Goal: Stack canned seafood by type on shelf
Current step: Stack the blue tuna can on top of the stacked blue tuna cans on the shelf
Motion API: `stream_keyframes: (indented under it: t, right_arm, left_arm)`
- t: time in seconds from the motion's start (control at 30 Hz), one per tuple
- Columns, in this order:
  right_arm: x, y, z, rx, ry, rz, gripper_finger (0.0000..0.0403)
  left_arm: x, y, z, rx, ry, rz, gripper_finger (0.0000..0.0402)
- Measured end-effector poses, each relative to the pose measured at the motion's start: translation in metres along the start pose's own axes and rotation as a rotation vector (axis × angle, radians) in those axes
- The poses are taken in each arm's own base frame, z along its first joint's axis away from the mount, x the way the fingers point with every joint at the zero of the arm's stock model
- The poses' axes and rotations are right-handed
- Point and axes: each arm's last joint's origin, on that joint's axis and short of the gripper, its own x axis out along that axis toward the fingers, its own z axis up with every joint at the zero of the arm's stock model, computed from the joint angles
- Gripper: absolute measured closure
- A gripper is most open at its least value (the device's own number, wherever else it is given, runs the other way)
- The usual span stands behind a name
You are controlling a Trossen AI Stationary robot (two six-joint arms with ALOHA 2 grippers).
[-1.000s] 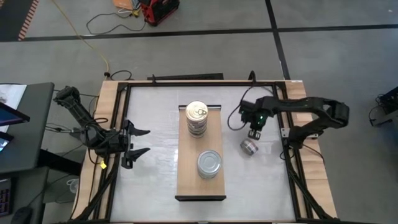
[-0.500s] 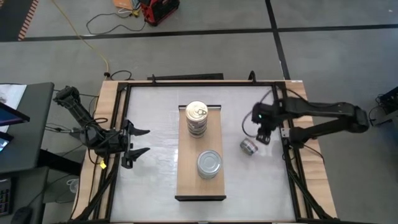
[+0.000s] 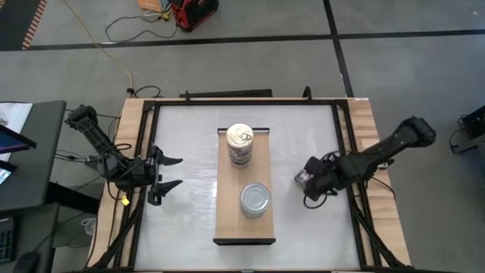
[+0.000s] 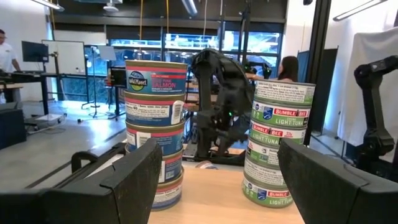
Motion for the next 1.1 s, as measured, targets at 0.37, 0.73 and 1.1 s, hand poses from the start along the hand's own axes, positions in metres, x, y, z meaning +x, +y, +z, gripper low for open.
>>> stream_keyframes:
  t: [0.37, 0.73, 1.1]
  right_arm:
    - [0.026, 0.030, -0.013, 0.011, -0.073, -0.155, 0.0088]
    - [0.049, 0.046, -0.017, 0.002, -0.093, -0.225, 0.0088]
    - [0.052, 0.055, -0.027, -0.080, -0.105, -0.222, 0.0115]
  left_arm:
    - [0.000, 0.000, 0.000, -0.010, 0.000, -0.004, 0.0095]
    - [0.000, -0.001, 0.000, -0.019, -0.003, -0.022, 0.0095]
    - [0.000, -0.001, 0.000, -0.032, -0.008, -0.050, 0.0095]
